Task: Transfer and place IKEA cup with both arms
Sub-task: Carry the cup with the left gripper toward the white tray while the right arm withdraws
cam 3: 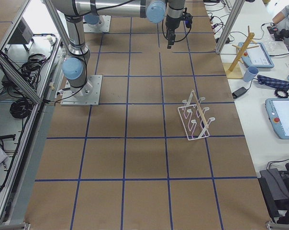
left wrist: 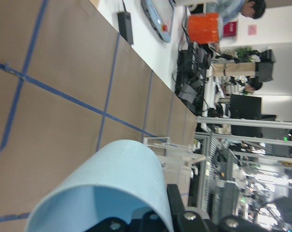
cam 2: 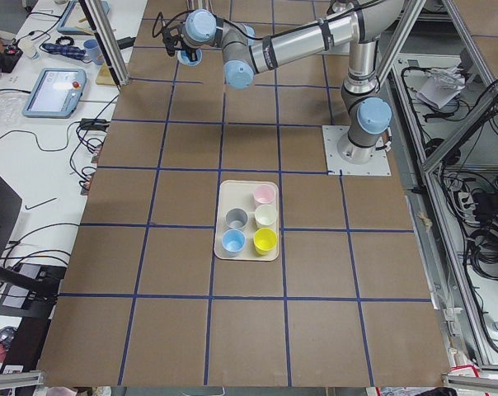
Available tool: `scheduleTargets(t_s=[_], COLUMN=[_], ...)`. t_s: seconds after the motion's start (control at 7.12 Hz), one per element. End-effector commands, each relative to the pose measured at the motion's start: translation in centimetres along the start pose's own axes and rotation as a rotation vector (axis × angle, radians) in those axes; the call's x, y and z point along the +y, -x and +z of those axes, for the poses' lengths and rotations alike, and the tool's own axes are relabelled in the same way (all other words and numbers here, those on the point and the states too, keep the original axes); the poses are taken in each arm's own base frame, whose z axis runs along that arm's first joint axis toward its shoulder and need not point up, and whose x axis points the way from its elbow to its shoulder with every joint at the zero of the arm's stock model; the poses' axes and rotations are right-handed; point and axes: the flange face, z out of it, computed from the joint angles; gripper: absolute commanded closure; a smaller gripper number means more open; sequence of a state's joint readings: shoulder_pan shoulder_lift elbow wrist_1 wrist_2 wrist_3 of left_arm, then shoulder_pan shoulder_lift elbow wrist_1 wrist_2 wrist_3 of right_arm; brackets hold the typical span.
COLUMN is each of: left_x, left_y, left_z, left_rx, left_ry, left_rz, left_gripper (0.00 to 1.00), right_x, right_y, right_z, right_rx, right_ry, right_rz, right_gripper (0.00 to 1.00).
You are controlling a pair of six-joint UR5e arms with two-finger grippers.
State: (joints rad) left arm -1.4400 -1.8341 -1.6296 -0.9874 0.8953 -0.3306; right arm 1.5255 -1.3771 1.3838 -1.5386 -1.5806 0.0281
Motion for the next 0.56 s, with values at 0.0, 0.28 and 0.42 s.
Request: scheduleTargets(t_s=[0.0,0.28,0.42], left_x=[1.5,4.4,5.4], left_y=[2.4,4.3,5.1], left_z=[-1.5,-3.8,-5.5], left_rx=[-0.281,-0.518,-0.624], left_ry=[0.105,0.223,0.277], left_rz=[0.029,0.138,0.224], left_gripper=[1.00,1.00,1.00], right_x=[0.1,0.3,1.1], right_y=[0.2,0.2,0.1], right_z=[0.1,-0.9,-2.1], right_rx=[0.014,0.012,0.010], right_ry=[0.001,-0.017,-0.031], right_rz=[0.140,0.137,0.139], right_gripper=[0.00,0.00,0.00])
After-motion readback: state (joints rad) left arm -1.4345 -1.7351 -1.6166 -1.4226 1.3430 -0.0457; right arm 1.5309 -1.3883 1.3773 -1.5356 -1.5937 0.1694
